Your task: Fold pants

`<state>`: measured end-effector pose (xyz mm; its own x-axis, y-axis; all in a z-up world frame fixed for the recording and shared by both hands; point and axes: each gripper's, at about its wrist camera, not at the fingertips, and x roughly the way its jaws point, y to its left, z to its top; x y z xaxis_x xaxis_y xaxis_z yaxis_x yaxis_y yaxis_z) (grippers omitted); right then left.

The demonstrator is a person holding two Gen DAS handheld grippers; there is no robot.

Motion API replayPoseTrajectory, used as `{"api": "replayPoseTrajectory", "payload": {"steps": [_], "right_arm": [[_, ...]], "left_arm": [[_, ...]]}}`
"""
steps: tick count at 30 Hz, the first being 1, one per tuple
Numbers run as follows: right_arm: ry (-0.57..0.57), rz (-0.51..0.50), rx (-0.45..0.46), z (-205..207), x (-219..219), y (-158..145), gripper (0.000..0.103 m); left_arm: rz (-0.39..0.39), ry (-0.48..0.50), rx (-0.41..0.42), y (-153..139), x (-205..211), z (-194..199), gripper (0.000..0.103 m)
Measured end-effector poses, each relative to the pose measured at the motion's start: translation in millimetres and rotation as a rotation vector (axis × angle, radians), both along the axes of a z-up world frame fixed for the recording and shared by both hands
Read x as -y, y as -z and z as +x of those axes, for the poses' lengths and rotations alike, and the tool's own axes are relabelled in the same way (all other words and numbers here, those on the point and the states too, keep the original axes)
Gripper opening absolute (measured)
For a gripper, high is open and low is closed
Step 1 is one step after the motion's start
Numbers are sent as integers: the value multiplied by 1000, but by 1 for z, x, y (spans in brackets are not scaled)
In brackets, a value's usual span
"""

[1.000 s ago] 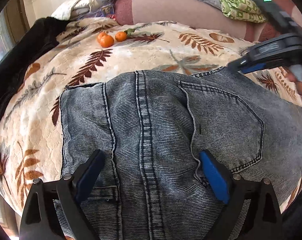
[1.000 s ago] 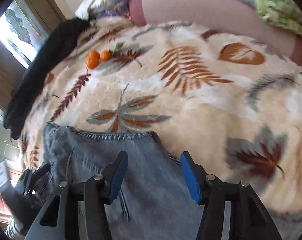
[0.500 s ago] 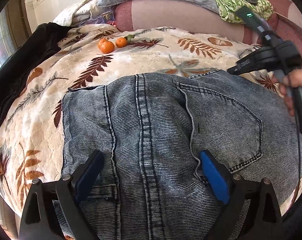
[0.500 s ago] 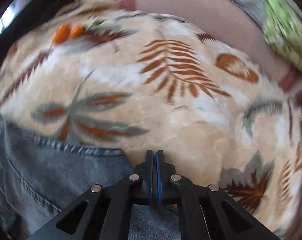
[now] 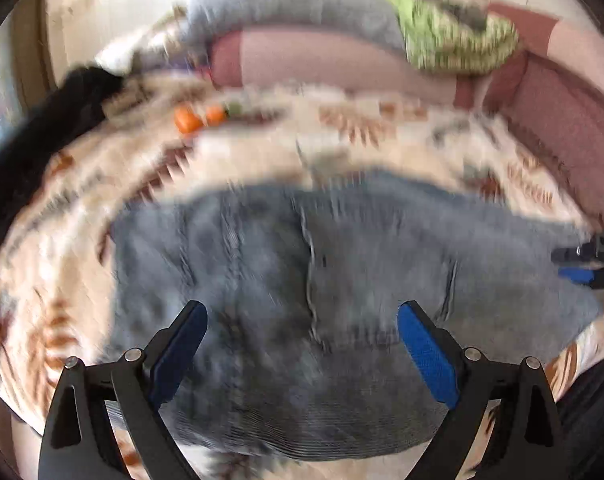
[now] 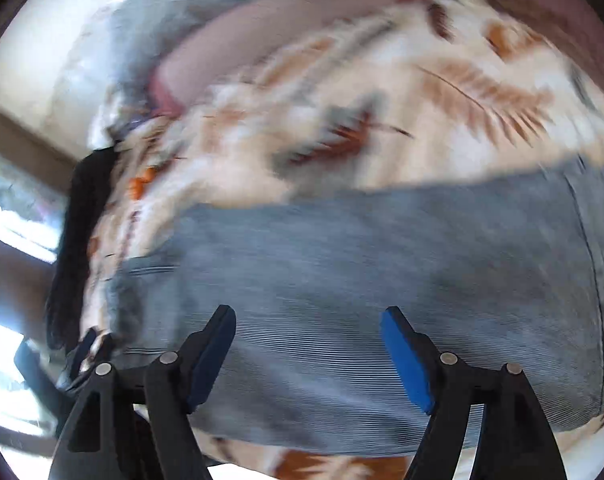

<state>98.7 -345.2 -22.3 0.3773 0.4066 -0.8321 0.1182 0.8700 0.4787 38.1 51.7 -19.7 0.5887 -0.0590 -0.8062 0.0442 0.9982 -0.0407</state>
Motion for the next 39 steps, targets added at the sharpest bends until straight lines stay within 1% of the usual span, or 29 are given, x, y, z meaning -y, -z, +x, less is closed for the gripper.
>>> {"api": "replayPoseTrajectory", "payload": {"steps": [1,2,3,4,5,6,7,9,10,11,12,13,14,15,16,17,19,21,23,25,26,27,28,30,32,34,35,37,39], "right_arm": [[24,89,8,2,11,5,73],[38,139,18,2,17,0,73],[37,178,48,-2,23,-12,73],[23,210,112,-6,29,-27,73],[22,216,163,-8,35,-38,73],[44,204,199,-10,44,-46,73],[77,199,210,-9,56,-47,73],[153,205,170,5,85,-29,73],[210,168,114,15,98,-10,73],[264,173,54,23,111,11,68],[290,241,66,24,119,17,67],[302,264,77,21,120,9,67],[286,270,93,17,118,-1,68],[250,278,134,11,112,-12,68],[214,256,171,2,105,-25,68],[196,224,187,-7,100,-34,68],[167,188,203,-25,91,-46,69],[178,191,194,-47,87,-48,69],[176,236,182,-69,87,-41,71],[160,219,145,-77,86,-26,74],[169,204,105,-73,86,-13,76],[194,200,41,-66,87,6,76],[217,233,-4,-62,91,16,76],[254,257,0,-61,94,4,77],[206,238,57,-67,86,-18,77],[199,202,110,-84,81,-40,77],[207,208,130,-93,83,-47,77],[276,228,162,-117,95,-56,77],[362,280,169,-138,113,-56,77]], "left_arm": [[52,1,-20,8,5,2,96],[107,13,9,9,12,-1,96],[136,18,23,6,17,-3,96],[123,19,28,0,18,-4,96],[88,17,40,-6,18,-5,96],[55,9,56,-12,18,-7,96],[35,2,69,-17,18,-8,96],[34,-8,69,-21,22,-3,96],[53,-18,50,-19,25,1,96],[77,-32,18,-14,28,6,96],[85,-43,-8,-10,29,9,96],[76,-49,-11,-11,28,8,96],[62,-56,-1,-12,28,6,96],[54,-62,9,-14,27,5,96],[52,-66,11,-16,28,4,96],[50,-66,11,-18,29,3,96],[39,-60,17,-21,30,2,96],[27,-53,28,-24,32,0,96],[20,-45,33,-25,34,0,96],[16,-37,28,-25,36,0,96],[12,-36,23,-24,36,-1,96],[8,-36,20,-24,37,0,96],[5,-34,17,-23,37,-1,96],[2,-27,14,-24,38,-1,96],[-3,-25,22,-25,39,-2,96],[-16,-23,18,-26,40,-1,96],[-25,-23,18,-26,40,0,96],[-46,-16,23,-27,43,0,96],[-61,-7,24,-26,47,0,96]]}}
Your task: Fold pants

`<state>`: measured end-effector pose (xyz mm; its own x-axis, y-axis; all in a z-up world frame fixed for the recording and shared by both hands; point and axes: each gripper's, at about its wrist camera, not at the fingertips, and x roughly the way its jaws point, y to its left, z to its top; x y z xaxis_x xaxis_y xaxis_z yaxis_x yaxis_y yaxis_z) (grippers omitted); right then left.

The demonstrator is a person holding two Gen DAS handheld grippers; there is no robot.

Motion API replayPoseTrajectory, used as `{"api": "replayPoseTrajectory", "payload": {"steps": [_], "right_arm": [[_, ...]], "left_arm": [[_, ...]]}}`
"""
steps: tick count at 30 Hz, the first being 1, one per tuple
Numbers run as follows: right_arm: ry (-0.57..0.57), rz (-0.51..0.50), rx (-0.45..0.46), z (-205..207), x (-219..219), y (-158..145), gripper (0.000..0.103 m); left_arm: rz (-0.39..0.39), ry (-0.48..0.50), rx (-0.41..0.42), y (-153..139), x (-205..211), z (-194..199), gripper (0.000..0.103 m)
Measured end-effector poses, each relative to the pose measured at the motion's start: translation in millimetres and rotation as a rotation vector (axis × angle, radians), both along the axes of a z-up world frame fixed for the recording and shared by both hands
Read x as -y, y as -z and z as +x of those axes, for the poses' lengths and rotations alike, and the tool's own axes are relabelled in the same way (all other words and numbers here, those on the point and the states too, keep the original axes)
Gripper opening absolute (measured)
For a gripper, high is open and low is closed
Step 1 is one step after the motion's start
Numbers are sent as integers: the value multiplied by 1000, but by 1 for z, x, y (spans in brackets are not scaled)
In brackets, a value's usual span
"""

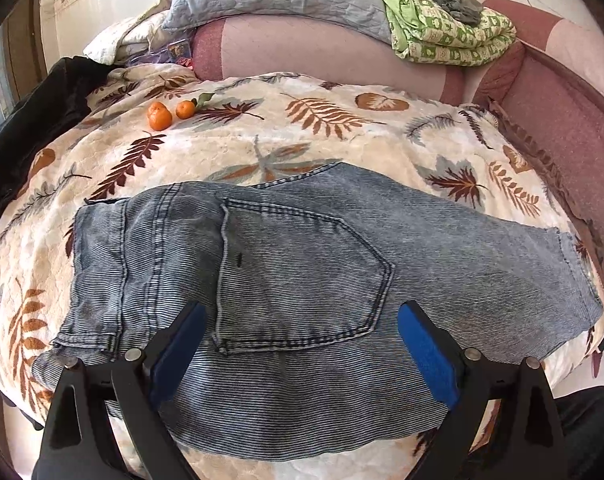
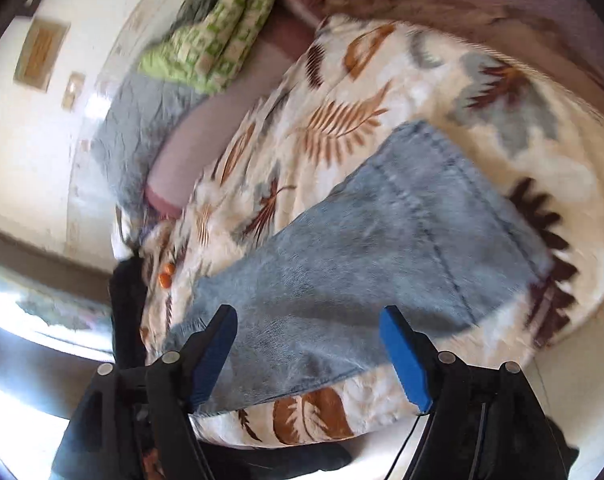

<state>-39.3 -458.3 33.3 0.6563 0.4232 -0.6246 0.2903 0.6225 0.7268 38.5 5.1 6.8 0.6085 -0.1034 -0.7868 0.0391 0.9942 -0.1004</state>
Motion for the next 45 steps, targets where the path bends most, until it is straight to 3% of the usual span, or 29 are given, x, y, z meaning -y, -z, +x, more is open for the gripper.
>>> {"api": "replayPoseTrajectory", "payload": {"steps": [7,17,20,24,27,28,29,30,31,32,34,37,39,41,43,45], "right_arm": [[198,118,-55,-45,47,38,77],[271,161,-80,-1,78,80,77],[235,103,-42,10,76,70,76],[234,61,-61,16,76,73,73],[193,-30,-43,19,66,68,70],[187,-61,-45,21,64,65,59],[168,-72,-39,24,62,65,39],[156,-71,-49,27,60,67,30],[156,-80,-60,29,59,69,28],[151,-97,-62,31,57,67,28],[141,-130,-64,33,54,64,28],[134,-146,-65,33,53,63,28],[134,-158,-67,33,53,62,27],[119,-180,-63,35,50,57,27],[96,-207,-59,38,46,48,26],[69,-257,-38,42,38,29,25]], "left_arm": [[-17,49,-8,4,23,2,96],[-6,80,-20,3,60,6,96],[0,89,-16,1,76,11,96],[-23,103,-13,-1,108,23,96],[-16,112,-38,7,138,36,96],[-2,117,-47,13,148,40,96],[35,127,-67,22,160,44,96],[110,139,-114,36,174,51,96],[178,146,-140,47,184,55,98],[232,149,-110,51,190,54,101],[279,160,-105,42,196,52,99],[203,159,-44,16,192,49,99],[206,158,-24,13,197,49,99],[283,203,-144,45,213,60,101],[301,206,-109,51,214,62,103],[260,210,-134,43,209,64,102]]}}
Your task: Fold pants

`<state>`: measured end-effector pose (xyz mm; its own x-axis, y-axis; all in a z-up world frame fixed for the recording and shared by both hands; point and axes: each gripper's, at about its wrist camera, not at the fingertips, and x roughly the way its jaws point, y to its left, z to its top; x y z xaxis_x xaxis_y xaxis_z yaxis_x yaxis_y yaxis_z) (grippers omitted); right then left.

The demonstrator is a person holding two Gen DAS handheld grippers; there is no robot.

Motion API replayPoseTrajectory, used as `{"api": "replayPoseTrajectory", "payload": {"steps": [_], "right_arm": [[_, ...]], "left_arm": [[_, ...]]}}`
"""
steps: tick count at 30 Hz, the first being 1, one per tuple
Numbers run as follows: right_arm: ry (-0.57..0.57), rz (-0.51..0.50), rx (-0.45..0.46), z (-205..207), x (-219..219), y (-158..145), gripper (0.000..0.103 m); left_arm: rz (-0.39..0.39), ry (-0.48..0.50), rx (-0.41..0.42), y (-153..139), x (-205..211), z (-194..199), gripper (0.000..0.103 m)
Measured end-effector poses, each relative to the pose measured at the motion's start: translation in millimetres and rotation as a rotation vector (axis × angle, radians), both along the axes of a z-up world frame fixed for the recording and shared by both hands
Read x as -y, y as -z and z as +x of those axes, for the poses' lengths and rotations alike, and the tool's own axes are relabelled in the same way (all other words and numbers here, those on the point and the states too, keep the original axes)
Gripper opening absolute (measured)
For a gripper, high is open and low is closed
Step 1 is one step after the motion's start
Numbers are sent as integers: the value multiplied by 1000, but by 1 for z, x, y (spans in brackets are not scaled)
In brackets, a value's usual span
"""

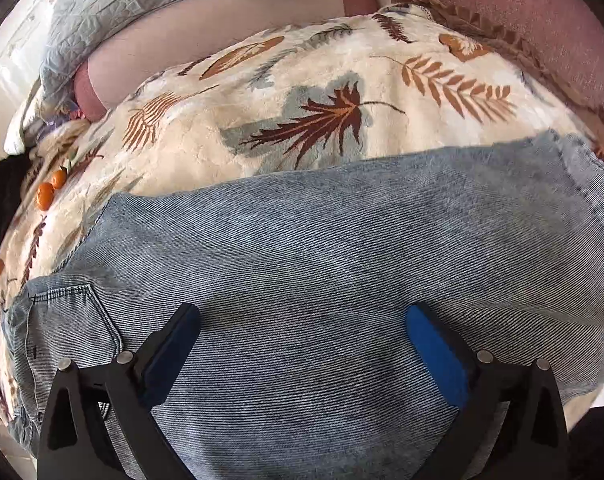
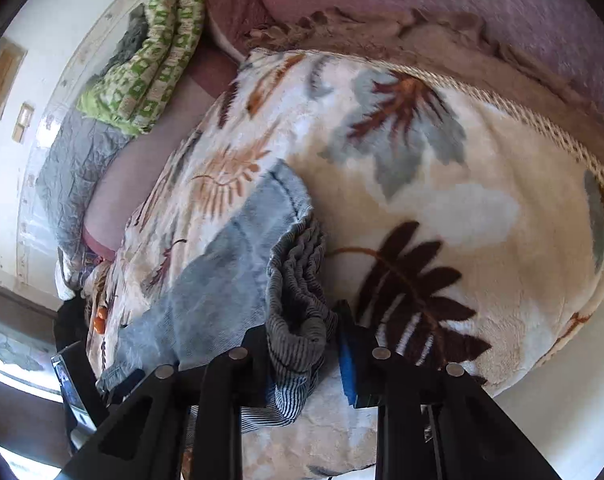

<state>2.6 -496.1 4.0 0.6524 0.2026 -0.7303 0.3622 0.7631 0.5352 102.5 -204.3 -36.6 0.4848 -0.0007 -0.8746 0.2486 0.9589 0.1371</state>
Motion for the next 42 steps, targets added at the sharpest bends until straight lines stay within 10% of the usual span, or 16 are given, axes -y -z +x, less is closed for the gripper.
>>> {"api": "replayPoseTrajectory", "payload": {"steps": [10,18,22,28,31,34,37,42], "right_arm": [[-366,-369,218,23,-187,-120,25],[-781,-376,-15,27,-353,21,41],[-742,-217,98,4,-329,3,76],[-496,112,176,-12,-227,-17,76],[-378,245,50,3,-188,21,79],[-365,421,-2,7,-166,49,78],[-405,421,16,13,-157,20,78],[-427,218,50,60,-145,-20,78]], "left_arm": [[-362,-209,104,-62,-152,-40,101],[-376,-433,206,-75,-284,-83,101],[-421,-395,185,-73,-278,-85,101],[-557,-235,162,-87,-226,-87,101],[-588,-178,88,-73,-193,-80,101],[-309,-165,-102,-11,-154,-61,99],[-160,-102,-4,-8,-133,-74,99],[-309,-90,106,-45,-136,-84,99]]}}
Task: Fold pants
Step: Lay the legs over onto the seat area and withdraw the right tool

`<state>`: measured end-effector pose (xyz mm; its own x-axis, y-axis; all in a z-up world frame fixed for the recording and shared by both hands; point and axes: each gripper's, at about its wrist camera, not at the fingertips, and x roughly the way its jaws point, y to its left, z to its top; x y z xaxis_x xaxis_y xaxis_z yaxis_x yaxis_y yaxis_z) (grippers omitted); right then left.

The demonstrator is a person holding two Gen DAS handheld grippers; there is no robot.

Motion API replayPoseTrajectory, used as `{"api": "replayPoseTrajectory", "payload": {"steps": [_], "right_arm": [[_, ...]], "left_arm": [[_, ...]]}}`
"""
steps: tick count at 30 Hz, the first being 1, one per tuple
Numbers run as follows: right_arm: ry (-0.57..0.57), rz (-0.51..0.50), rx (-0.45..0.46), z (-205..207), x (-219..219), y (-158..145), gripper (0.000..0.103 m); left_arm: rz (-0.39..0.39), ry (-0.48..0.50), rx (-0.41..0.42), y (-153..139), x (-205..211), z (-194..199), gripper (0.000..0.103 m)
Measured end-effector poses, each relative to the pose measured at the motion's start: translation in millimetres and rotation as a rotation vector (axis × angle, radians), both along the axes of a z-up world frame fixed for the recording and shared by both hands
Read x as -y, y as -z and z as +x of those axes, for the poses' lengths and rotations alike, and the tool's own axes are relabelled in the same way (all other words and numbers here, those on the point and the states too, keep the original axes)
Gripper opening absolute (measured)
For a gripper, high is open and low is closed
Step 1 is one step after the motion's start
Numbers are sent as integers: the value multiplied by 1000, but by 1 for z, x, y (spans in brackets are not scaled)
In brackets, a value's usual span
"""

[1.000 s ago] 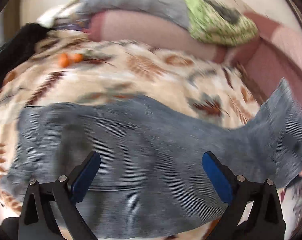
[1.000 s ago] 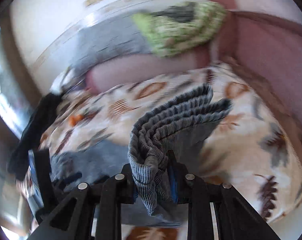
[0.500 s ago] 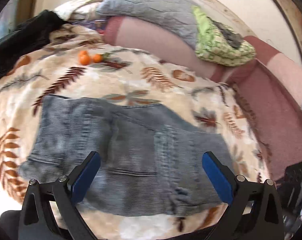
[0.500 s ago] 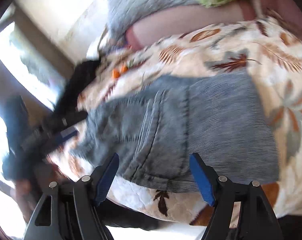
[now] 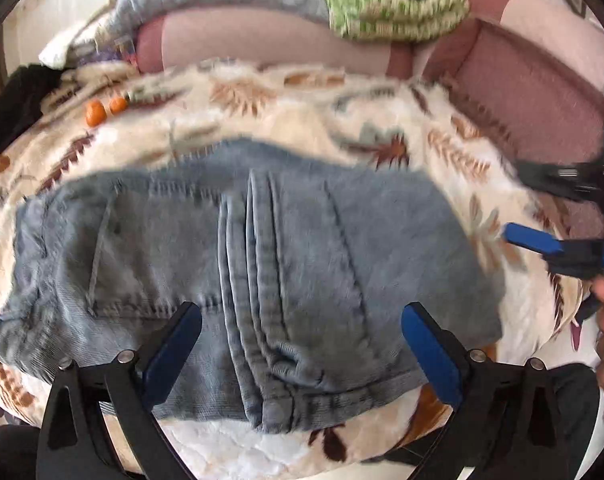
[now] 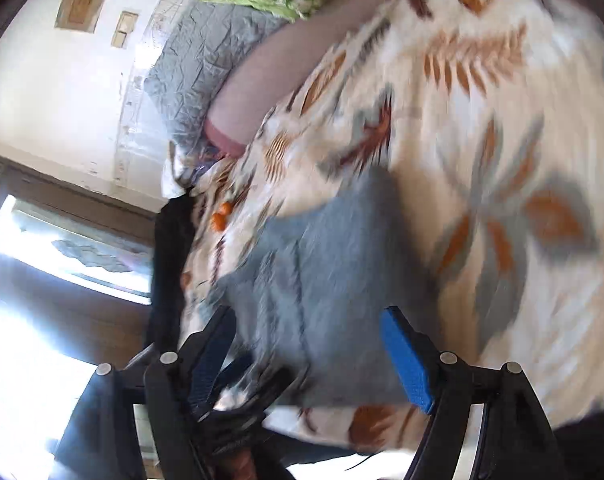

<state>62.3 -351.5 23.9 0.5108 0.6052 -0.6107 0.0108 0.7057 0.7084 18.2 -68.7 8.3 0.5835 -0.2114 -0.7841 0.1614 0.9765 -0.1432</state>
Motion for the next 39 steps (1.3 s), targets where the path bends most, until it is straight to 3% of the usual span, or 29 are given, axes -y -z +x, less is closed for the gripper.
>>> {"api": "replayPoseTrajectory", "payload": {"steps": [3,4,5,6,7,8,10,13,14,16,20,22,24,26,27,28,29,30,34,35,37,39], "right_arm": [[-54,-118,-57,49,-1,8,78],[-83,-149,-79,63,-7,15,69],[-102,-170,-99,74,-14,21,47],[-127,-205,-126,81,-20,29,40],[-157,-266,-154,90,-29,37,39],[-174,-306,-171,95,-33,45,30],[-172,-355,-136,96,-36,35,23],[-81,-507,12,84,-36,5,7],[-64,-531,-7,86,-34,13,5],[-110,-547,-123,94,-34,48,7],[-37,-392,-20,64,-14,13,7],[-55,-321,41,43,-18,-10,9],[-130,-174,46,28,-26,-14,15],[-168,-101,-17,19,-32,8,34],[-166,-150,-90,17,-33,31,39],[-145,-196,-170,21,-31,56,37],[-95,-164,-174,20,-20,68,14],[-55,-111,-187,16,-11,66,9],[-60,-58,-89,-11,-8,29,18],[-79,-52,-80,-20,-12,30,22],[-117,-170,-169,-25,-21,55,30],[-114,-160,-165,-25,-21,62,21]], "left_arm": [[-18,36,6,3,3,6,99],[3,42,-37,16,5,13,99],[29,36,-87,28,6,19,99],[52,27,-141,42,6,24,99],[85,43,-91,45,9,21,99],[130,60,-57,44,16,16,100],[151,71,-51,45,18,14,100],[132,64,-52,44,18,19,100],[145,63,-49,44,21,20,101],[155,62,-47,43,25,23,101],[105,60,-53,40,12,18,101],[68,34,-47,35,5,16,101],[42,15,-35,29,0,15,101],[27,0,-25,24,-4,14,101],[20,-7,-21,22,-7,13,101],[11,-11,-17,20,-9,12,101],[8,-11,-12,18,-10,11,101],[11,-9,-6,15,-11,9,101],[28,-4,-14,22,-10,10,101],[37,-4,-39,28,-9,13,101],[88,-2,-86,41,-5,19,101],[100,13,-47,34,-3,14,101]]}}
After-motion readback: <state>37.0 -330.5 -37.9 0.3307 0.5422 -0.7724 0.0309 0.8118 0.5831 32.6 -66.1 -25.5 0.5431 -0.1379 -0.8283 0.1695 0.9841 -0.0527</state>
